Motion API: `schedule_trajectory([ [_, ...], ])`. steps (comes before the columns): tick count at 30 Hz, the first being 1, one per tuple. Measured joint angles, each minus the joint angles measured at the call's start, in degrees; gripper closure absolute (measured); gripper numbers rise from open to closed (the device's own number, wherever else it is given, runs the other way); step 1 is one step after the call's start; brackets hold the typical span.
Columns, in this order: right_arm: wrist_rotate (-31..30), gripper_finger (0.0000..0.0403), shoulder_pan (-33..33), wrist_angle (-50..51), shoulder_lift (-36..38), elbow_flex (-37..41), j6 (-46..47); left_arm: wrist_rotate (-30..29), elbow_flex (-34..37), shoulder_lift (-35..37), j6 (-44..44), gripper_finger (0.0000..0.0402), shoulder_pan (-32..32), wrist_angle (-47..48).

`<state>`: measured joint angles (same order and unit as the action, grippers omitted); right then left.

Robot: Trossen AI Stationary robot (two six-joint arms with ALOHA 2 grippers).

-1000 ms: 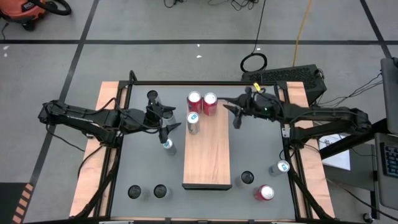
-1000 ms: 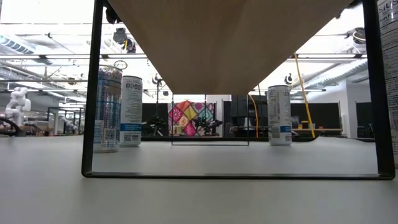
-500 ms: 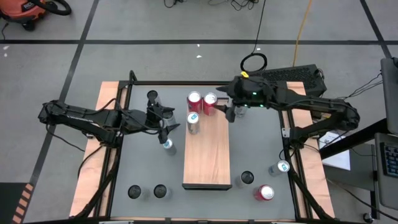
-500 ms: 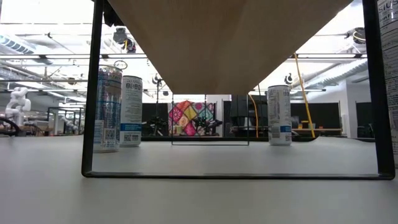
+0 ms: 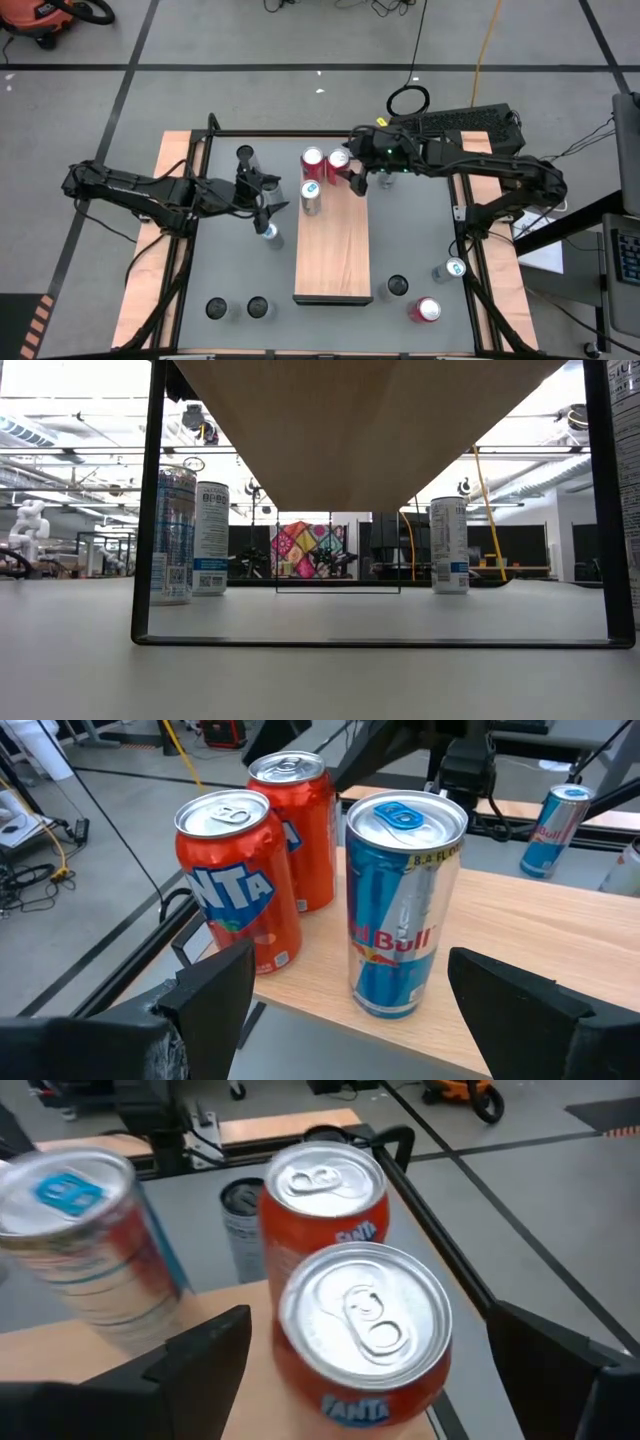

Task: Place canned beverage on shelf
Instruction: Put the left orange soda can on the shelf

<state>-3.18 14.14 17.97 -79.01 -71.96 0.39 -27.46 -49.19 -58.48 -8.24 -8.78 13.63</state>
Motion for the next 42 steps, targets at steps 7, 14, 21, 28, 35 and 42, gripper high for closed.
schedule_trajectory([
  [7,0.37,0.0063,0.56,-0.46,-1.72,0.02,-1.14,0.0,0.0,0.0,-0.03,0.0073,0.0,-0.02],
  [14,0.53,0.0073,0.65,-0.98,-2.27,0.02,-1.18,0.0,0.0,0.0,-0.03,0.0073,0.0,-0.22],
  [21,1.3,0.0155,0.66,-0.99,-2.38,0.02,-0.6,0.0,0.0,0.0,-0.05,0.0073,0.0,-0.2],
  [28,1.96,0.0197,0.67,-0.88,-2.15,0.02,-0.66,0.0,0.0,0.0,-0.05,0.0073,0.0,-0.2],
  [35,8.64,0.0198,1.72,4.2,-1.48,-2.32,-2.34,0.0,0.0,0.0,-0.03,0.0073,0.0,-0.02],
  [42,16.89,0.0198,4.33,5.6,-1.11,-4.15,-8.42,0.0,0.0,0.0,0.01,0.0073,0.0,-0.07],
])
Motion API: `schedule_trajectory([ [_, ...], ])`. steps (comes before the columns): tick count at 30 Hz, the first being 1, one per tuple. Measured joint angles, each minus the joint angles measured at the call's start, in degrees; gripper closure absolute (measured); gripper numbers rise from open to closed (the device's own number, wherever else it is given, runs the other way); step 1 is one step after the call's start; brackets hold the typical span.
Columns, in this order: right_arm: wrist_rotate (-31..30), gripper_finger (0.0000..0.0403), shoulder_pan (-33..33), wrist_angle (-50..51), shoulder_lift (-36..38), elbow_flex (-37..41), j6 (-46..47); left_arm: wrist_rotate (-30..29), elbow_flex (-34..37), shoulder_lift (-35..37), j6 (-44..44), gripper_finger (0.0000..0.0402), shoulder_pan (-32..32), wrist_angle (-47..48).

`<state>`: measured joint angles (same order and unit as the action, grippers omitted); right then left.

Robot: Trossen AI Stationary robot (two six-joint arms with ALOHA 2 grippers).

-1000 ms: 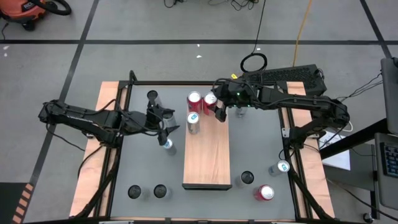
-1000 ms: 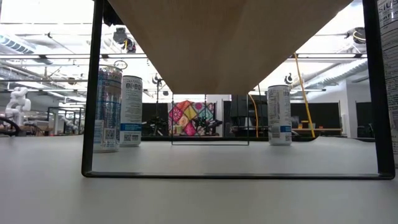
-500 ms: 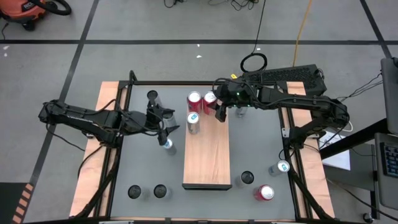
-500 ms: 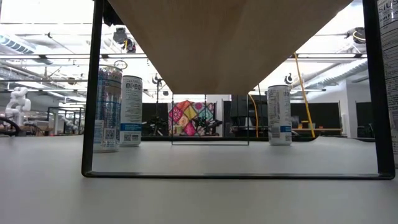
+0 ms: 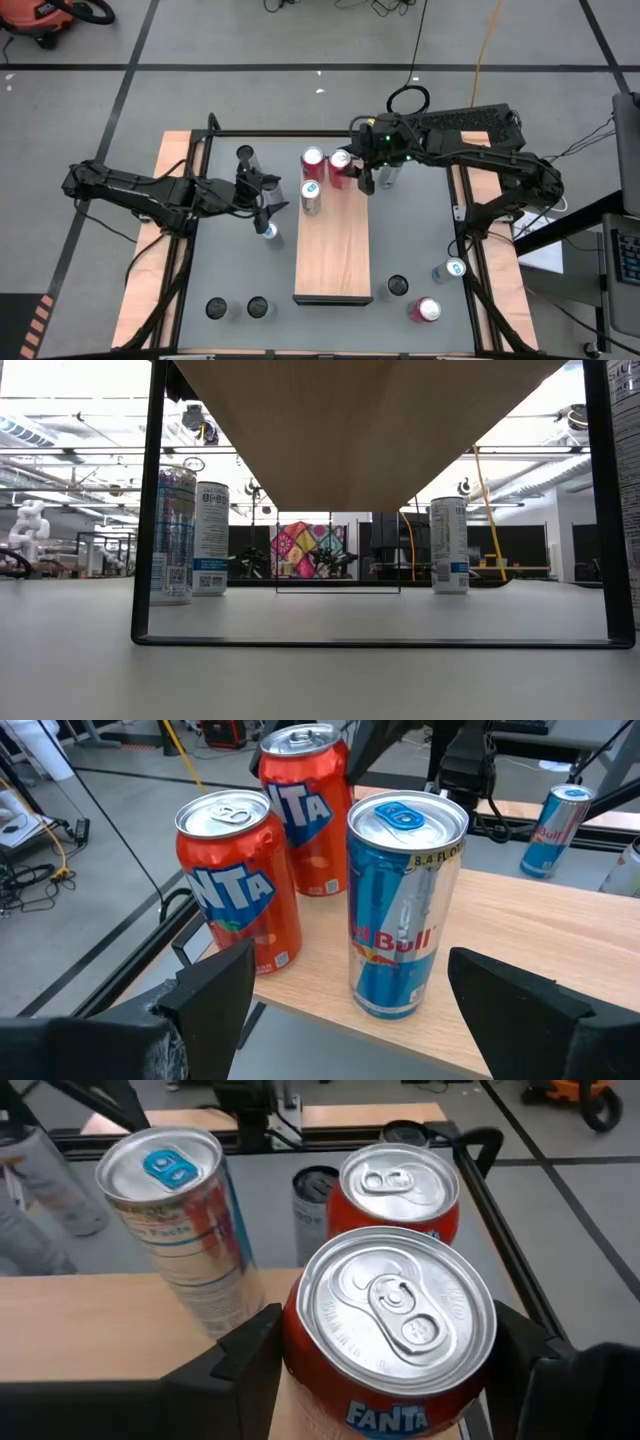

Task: Place canned beverage on shelf
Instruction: Put the left orange soda can on the shelf

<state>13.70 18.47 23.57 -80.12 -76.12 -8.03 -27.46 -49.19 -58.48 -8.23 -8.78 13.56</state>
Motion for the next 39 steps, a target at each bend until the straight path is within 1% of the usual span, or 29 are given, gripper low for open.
schedule_trajectory([
  [5,0.71,0.0198,0.71,0.79,-0.04,0.02,-5.72,0.0,0.0,0.0,-0.03,0.0073,0.0,-0.02],
  [9,6.34,0.0198,1.5,0.74,-0.04,0.0,-9.87,0.0,0.0,0.0,-0.02,0.0073,0.0,-0.02],
  [16,12.8,0.0197,3.65,1.05,-0.61,0.02,-15.45,0.02,0.0,0.0,-0.02,0.0073,0.0,-0.04],
  [19,15.89,0.0195,4.86,1.03,-1.39,0.0,-19.38,0.02,0.0,0.0,-0.04,0.0073,0.0,-0.04],
  [25,22.09,0.0194,7.12,0.67,-3.28,0.02,-23.38,0.57,0.0,0.0,-0.06,0.0073,0.0,-0.06],
  [34,22.59,0.0193,7.51,-0.47,-5.6,-0.13,-25.66,0.7,0.0,0.0,0.0,0.0073,0.0,-0.03],
  [39,22.59,0.0184,7.84,-0.83,-5.75,-0.13,-23.83,0.74,0.0,0.0,0.01,0.0073,0.01,0.0],
])
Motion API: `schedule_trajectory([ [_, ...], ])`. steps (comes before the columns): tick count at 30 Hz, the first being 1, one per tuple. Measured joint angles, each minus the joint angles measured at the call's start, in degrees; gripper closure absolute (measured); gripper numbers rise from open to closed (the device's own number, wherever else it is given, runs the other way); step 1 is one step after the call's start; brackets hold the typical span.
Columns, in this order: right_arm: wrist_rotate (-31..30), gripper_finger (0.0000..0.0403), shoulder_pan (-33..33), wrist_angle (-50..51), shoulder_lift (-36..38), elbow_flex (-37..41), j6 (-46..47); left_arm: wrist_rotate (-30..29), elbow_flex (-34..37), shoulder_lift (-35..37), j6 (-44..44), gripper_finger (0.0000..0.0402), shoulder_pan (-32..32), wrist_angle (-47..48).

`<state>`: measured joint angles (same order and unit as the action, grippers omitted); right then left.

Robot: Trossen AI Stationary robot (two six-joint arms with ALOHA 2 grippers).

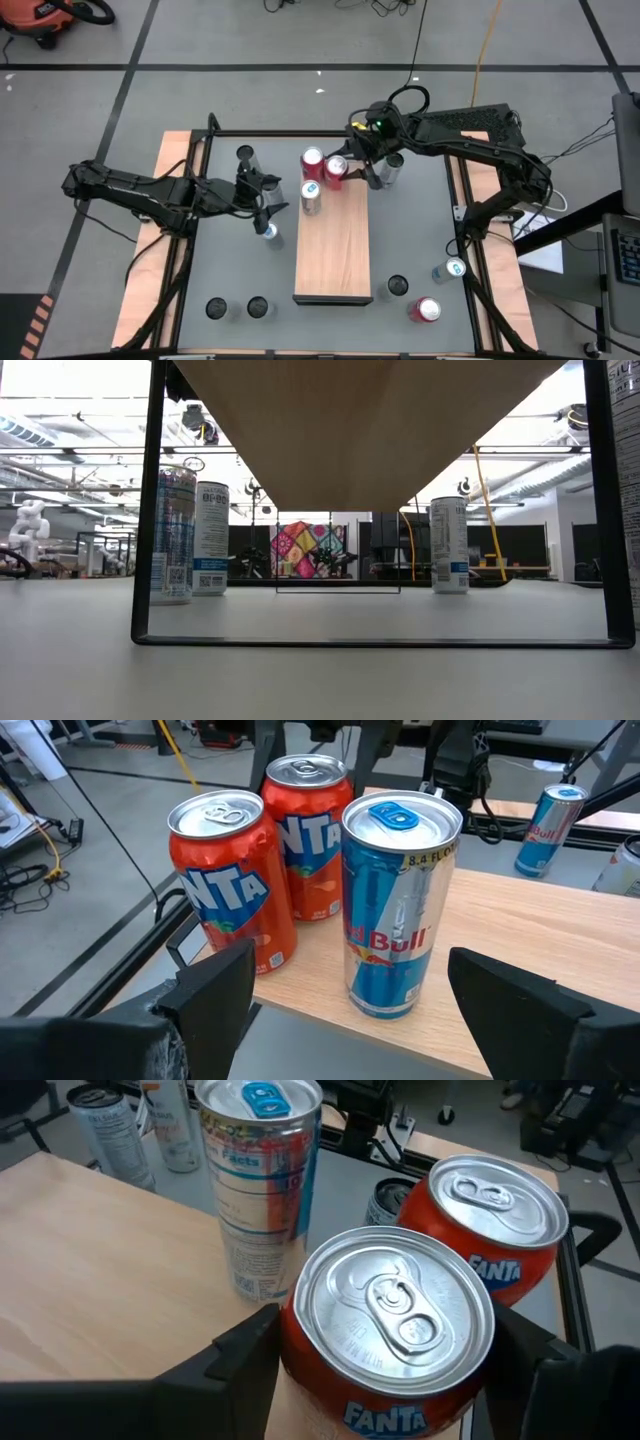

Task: Place canned beverage on shelf
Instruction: Put the left orange soda can on the shelf

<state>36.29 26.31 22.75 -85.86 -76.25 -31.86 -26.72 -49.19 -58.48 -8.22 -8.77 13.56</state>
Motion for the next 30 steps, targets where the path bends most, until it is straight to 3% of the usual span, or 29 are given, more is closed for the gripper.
schedule_trajectory([
  [12,-0.48,0.0128,0.45,-1.47,-0.11,0.11,0.97,0.13,0.0,0.0,0.08,0.0073,-0.01,0.0],
  [30,-0.59,0.0126,0.69,-1.47,0.3,0.13,3.19,1.07,0.0,0.0,-0.03,0.0073,0.01,0.48],
])
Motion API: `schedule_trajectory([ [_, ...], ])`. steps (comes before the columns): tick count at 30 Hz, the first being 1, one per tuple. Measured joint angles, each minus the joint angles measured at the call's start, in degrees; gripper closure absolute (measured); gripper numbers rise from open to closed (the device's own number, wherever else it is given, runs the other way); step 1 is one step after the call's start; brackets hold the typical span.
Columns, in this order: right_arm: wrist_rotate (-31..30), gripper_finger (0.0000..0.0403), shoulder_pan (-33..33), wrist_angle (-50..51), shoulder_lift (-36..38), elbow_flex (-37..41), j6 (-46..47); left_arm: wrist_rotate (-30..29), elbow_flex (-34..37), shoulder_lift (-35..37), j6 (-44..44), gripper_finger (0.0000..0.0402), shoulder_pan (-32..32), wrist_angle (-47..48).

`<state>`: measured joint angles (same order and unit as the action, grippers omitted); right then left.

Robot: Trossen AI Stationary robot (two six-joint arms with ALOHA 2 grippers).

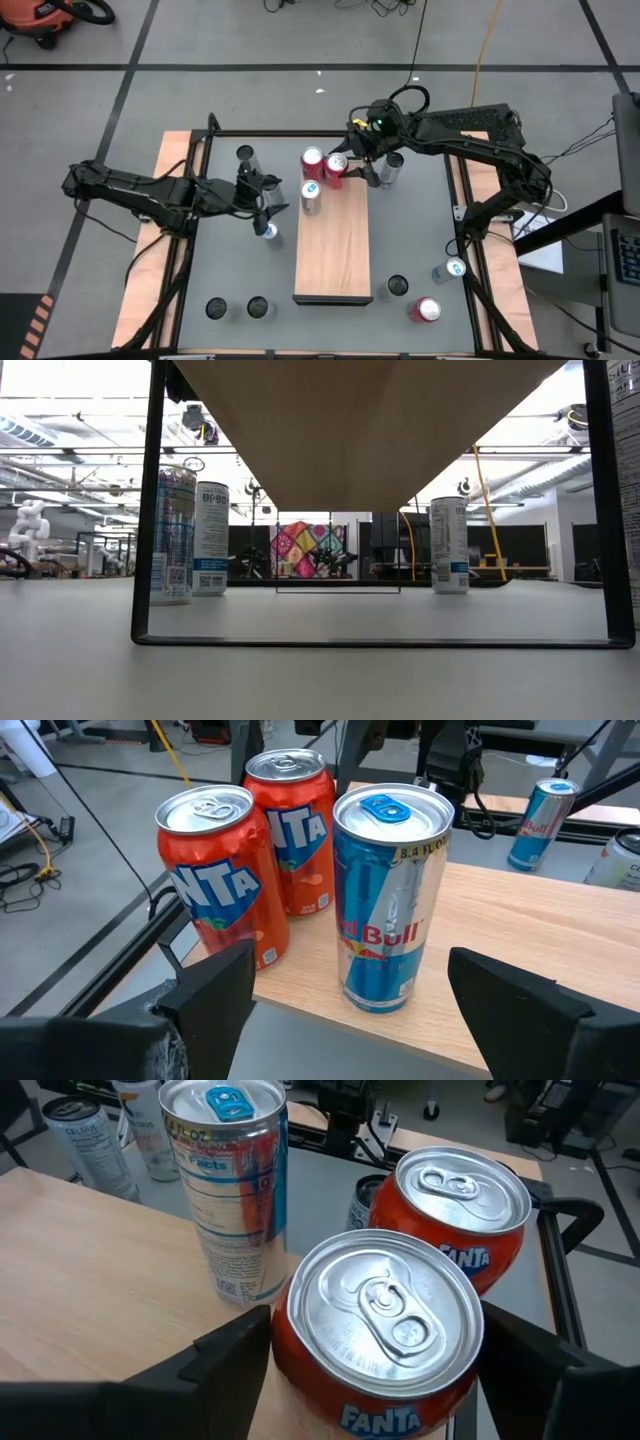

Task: Place canned beverage on shelf
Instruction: Put the left orange soda can on the shelf

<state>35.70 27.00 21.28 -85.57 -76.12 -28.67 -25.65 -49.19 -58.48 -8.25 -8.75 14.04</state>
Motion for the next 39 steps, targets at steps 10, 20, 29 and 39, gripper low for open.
schedule_trajectory([
  [10,-1.51,0.0126,-0.02,0.05,5.25,0.0,5.87,-0.02,0.0,0.0,0.01,0.0073,0.0,0.0],
  [20,-10.18,0.0126,-3.82,5.76,15.61,0.02,15.48,-0.03,0.0,0.0,-0.02,0.0073,-0.01,0.24],
  [29,-27.49,0.0126,-21.76,12.48,19.04,0.89,21.86,-0.05,0.0,0.0,-1.93,0.0073,0.0,-0.04],
  [39,-40.39,0.0174,-31.4,-8.8,18.87,20.87,24.97,-0.07,0.01,0.0,-3.41,0.0073,-0.02,-0.09],
])
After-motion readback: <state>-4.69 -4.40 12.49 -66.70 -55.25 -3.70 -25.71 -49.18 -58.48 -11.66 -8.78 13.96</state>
